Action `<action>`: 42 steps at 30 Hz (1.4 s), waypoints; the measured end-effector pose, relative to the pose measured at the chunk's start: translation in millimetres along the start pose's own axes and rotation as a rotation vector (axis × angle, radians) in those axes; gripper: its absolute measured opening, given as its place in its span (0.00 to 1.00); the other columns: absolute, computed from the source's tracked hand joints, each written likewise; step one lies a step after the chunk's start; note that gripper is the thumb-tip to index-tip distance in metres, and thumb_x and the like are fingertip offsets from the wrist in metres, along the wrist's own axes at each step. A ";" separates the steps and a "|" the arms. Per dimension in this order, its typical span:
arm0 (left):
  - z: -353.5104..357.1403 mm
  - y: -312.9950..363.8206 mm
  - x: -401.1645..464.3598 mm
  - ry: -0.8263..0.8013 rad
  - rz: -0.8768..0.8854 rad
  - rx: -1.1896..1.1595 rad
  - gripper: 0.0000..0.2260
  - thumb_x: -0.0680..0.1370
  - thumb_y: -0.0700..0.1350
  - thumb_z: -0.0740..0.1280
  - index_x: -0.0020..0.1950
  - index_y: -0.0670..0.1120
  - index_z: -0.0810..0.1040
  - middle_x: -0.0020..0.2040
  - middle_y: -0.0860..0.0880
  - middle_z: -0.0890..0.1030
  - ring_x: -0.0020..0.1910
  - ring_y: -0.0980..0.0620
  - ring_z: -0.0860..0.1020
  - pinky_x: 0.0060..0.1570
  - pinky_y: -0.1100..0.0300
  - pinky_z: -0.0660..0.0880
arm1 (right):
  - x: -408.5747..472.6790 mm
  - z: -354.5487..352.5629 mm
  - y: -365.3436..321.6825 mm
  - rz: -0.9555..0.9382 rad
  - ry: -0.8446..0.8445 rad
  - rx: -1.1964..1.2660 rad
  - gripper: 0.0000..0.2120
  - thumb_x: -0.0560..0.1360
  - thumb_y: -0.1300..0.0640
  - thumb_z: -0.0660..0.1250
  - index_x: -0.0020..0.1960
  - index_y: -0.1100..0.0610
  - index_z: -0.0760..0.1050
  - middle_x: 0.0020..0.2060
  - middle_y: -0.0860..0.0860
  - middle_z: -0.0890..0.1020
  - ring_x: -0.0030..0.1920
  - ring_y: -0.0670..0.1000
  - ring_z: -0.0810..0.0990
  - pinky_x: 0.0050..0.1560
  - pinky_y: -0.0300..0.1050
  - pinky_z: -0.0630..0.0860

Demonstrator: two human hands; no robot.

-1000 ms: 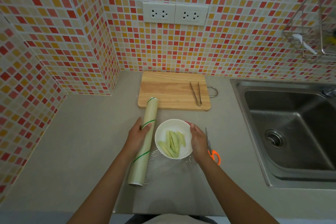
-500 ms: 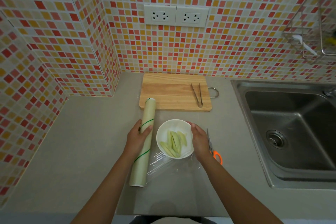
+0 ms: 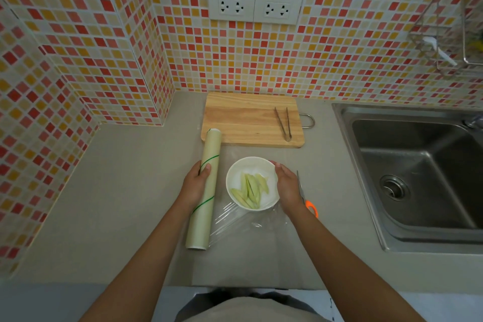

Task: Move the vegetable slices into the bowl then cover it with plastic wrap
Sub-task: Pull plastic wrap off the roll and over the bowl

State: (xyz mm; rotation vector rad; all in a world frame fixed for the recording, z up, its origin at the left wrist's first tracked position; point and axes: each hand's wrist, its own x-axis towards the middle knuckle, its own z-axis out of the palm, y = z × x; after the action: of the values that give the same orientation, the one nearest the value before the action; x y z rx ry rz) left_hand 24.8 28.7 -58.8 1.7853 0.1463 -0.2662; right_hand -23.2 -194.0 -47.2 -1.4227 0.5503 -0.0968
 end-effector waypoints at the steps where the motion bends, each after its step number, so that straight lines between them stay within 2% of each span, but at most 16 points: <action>1: 0.1 0.2 0.3 -0.001 0.001 0.003 0.12 0.82 0.48 0.59 0.62 0.47 0.75 0.53 0.51 0.79 0.48 0.55 0.77 0.43 0.67 0.70 | 0.2 0.5 0.2 0.011 0.008 -0.001 0.15 0.82 0.59 0.54 0.57 0.59 0.80 0.46 0.50 0.83 0.42 0.41 0.82 0.39 0.32 0.78; 6: 0.4 3.0 0.6 -0.002 0.010 0.012 0.11 0.82 0.47 0.59 0.61 0.47 0.76 0.50 0.52 0.79 0.46 0.57 0.77 0.41 0.67 0.70 | -0.3 0.8 0.9 0.072 0.035 0.000 0.14 0.82 0.56 0.56 0.51 0.54 0.80 0.43 0.49 0.82 0.42 0.44 0.80 0.40 0.37 0.77; 9: 1.4 3.4 -0.8 0.000 0.003 0.016 0.09 0.82 0.47 0.58 0.58 0.49 0.76 0.46 0.55 0.79 0.42 0.61 0.76 0.39 0.68 0.70 | -0.2 0.6 -2.2 0.122 0.028 0.024 0.14 0.81 0.55 0.57 0.51 0.56 0.80 0.41 0.49 0.82 0.42 0.48 0.80 0.42 0.42 0.77; 15: 1.5 4.4 -4.5 0.012 0.000 0.008 0.08 0.82 0.47 0.59 0.56 0.49 0.76 0.45 0.56 0.78 0.42 0.61 0.76 0.40 0.66 0.70 | -1.5 2.2 -8.4 0.173 0.060 0.030 0.16 0.81 0.53 0.58 0.39 0.52 0.79 0.33 0.46 0.82 0.35 0.45 0.80 0.31 0.37 0.75; 19: 1.3 6.7 -4.5 0.013 0.000 0.004 0.08 0.82 0.48 0.59 0.56 0.48 0.76 0.45 0.55 0.79 0.42 0.58 0.76 0.39 0.64 0.70 | 0.0 -0.1 -7.0 0.171 0.051 0.017 0.14 0.81 0.52 0.59 0.42 0.53 0.80 0.36 0.49 0.81 0.37 0.48 0.80 0.35 0.40 0.75; 21: 2.1 7.5 -4.1 0.012 0.002 -0.001 0.08 0.82 0.48 0.59 0.56 0.48 0.76 0.45 0.54 0.79 0.42 0.58 0.76 0.39 0.64 0.70 | -0.6 -1.9 -6.3 0.148 0.058 0.002 0.15 0.80 0.51 0.59 0.43 0.55 0.81 0.36 0.50 0.82 0.36 0.48 0.80 0.35 0.38 0.76; 22: 2.6 8.0 -3.9 0.011 0.004 0.000 0.08 0.82 0.48 0.59 0.56 0.48 0.76 0.45 0.54 0.79 0.42 0.57 0.77 0.40 0.63 0.71 | -0.5 -3.8 -7.4 0.113 0.081 -0.010 0.15 0.80 0.50 0.60 0.43 0.56 0.81 0.36 0.50 0.82 0.35 0.47 0.80 0.34 0.36 0.77; 24: 2.7 9.3 -3.7 0.011 0.004 0.003 0.09 0.81 0.48 0.59 0.57 0.48 0.76 0.45 0.53 0.79 0.42 0.56 0.77 0.40 0.61 0.71 | 0.0 -11.2 -12.7 0.013 0.169 -0.044 0.17 0.79 0.50 0.62 0.45 0.61 0.82 0.38 0.52 0.83 0.37 0.46 0.81 0.40 0.38 0.77; 26: 2.6 10.3 -3.0 0.014 0.010 0.010 0.10 0.81 0.48 0.59 0.58 0.48 0.76 0.47 0.52 0.79 0.43 0.57 0.76 0.40 0.63 0.71 | 0.6 -26.6 -19.9 -0.067 0.281 -0.158 0.17 0.78 0.50 0.64 0.45 0.64 0.81 0.40 0.56 0.84 0.40 0.50 0.80 0.45 0.44 0.75; 28: 3.1 11.4 -2.4 0.015 0.022 0.014 0.10 0.82 0.48 0.59 0.59 0.46 0.76 0.49 0.50 0.79 0.44 0.55 0.76 0.41 0.63 0.70 | 2.7 -48.0 -25.1 -0.078 0.339 -0.406 0.14 0.75 0.51 0.68 0.41 0.63 0.80 0.39 0.57 0.83 0.40 0.54 0.81 0.43 0.45 0.73; 30: 4.4 12.7 -1.6 0.016 0.027 0.014 0.11 0.82 0.47 0.59 0.59 0.44 0.76 0.49 0.48 0.79 0.46 0.52 0.76 0.42 0.62 0.71 | 3.6 -66.5 -30.1 0.032 0.266 -0.741 0.12 0.72 0.53 0.70 0.38 0.62 0.79 0.35 0.56 0.82 0.41 0.57 0.81 0.42 0.45 0.74; 32: 5.4 13.2 -0.7 0.017 0.029 0.020 0.12 0.82 0.47 0.59 0.60 0.43 0.76 0.50 0.47 0.79 0.45 0.52 0.76 0.42 0.62 0.71 | -1.4 -75.5 -34.1 0.199 0.149 -1.041 0.10 0.70 0.54 0.71 0.36 0.61 0.78 0.30 0.54 0.79 0.36 0.56 0.80 0.38 0.43 0.74; 34: 6.0 13.4 -0.3 0.014 0.030 0.027 0.13 0.82 0.47 0.58 0.60 0.42 0.76 0.50 0.47 0.79 0.45 0.52 0.76 0.41 0.63 0.71 | -11.0 -77.0 -34.7 0.294 0.092 -1.203 0.10 0.67 0.55 0.72 0.33 0.58 0.75 0.29 0.52 0.78 0.33 0.53 0.79 0.34 0.39 0.71; 36: 6.4 13.3 -0.2 0.017 0.029 0.033 0.13 0.82 0.47 0.58 0.59 0.42 0.76 0.49 0.47 0.79 0.44 0.52 0.76 0.40 0.63 0.70 | -18.1 -76.5 -30.1 0.303 0.082 -1.302 0.08 0.67 0.57 0.71 0.34 0.57 0.73 0.35 0.54 0.81 0.39 0.54 0.82 0.35 0.39 0.70; 38: 6.4 13.7 -1.3 0.021 0.026 0.019 0.11 0.82 0.47 0.59 0.58 0.43 0.76 0.47 0.49 0.79 0.42 0.54 0.76 0.39 0.64 0.70 | -22.4 -73.7 -26.6 0.287 0.096 -1.355 0.05 0.68 0.58 0.70 0.39 0.58 0.75 0.46 0.56 0.83 0.48 0.56 0.83 0.39 0.40 0.72; 42: 6.5 15.9 -3.1 0.024 0.016 -0.013 0.09 0.81 0.48 0.59 0.56 0.47 0.76 0.45 0.52 0.79 0.41 0.57 0.76 0.39 0.64 0.71 | -26.6 -67.2 -25.4 0.293 0.107 -1.396 0.12 0.69 0.59 0.71 0.52 0.60 0.78 0.53 0.56 0.82 0.55 0.57 0.82 0.48 0.43 0.77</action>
State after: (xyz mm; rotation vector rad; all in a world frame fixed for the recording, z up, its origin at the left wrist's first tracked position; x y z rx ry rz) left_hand 25.1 18.8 -44.4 1.7768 0.1500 -0.2322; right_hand -67.8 -249.0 -18.1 -2.6570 0.9841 0.5574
